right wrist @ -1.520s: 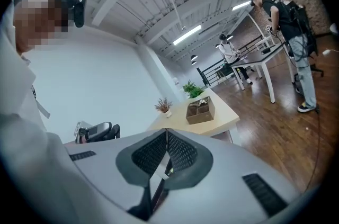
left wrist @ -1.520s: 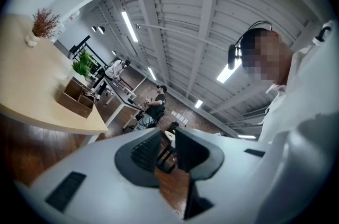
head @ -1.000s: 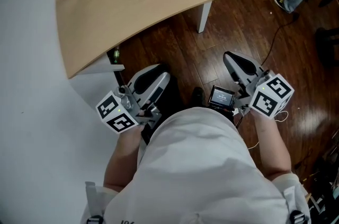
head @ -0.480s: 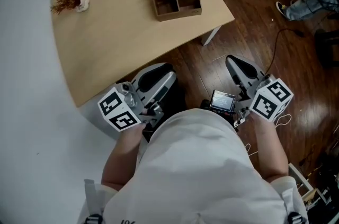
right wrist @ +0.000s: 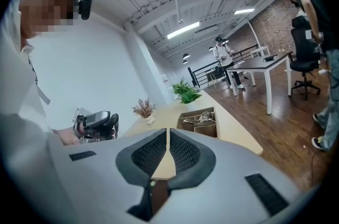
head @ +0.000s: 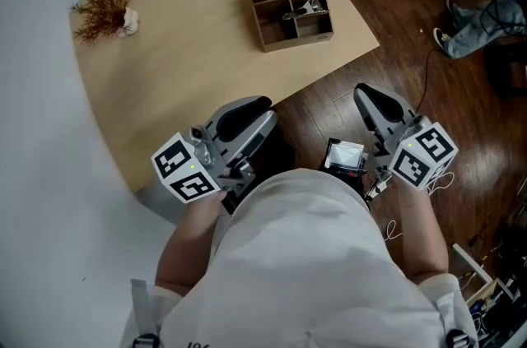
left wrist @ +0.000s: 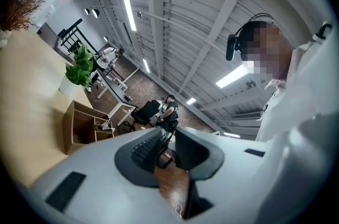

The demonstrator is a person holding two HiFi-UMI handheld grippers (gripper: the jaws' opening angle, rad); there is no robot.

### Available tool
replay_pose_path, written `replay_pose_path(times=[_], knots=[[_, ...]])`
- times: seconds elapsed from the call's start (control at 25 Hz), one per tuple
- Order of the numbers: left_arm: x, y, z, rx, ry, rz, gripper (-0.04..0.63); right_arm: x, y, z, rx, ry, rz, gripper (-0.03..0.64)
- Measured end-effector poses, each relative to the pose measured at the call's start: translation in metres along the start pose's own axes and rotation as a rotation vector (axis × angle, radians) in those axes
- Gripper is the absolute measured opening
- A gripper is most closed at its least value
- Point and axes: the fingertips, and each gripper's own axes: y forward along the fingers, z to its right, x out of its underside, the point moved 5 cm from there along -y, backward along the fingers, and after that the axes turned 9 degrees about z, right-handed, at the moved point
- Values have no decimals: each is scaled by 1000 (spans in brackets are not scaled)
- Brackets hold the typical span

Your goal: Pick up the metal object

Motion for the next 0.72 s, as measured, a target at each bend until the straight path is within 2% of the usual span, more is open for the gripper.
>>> replay_pose_path(times=[0.36,0.72], knots=[[-20,-14,-24,34,15,-20,78,-5,24,-12,43,-64,-7,3],[-20,3,-26,22,37,-13,78,-20,28,-4,-1,-123,3,3]])
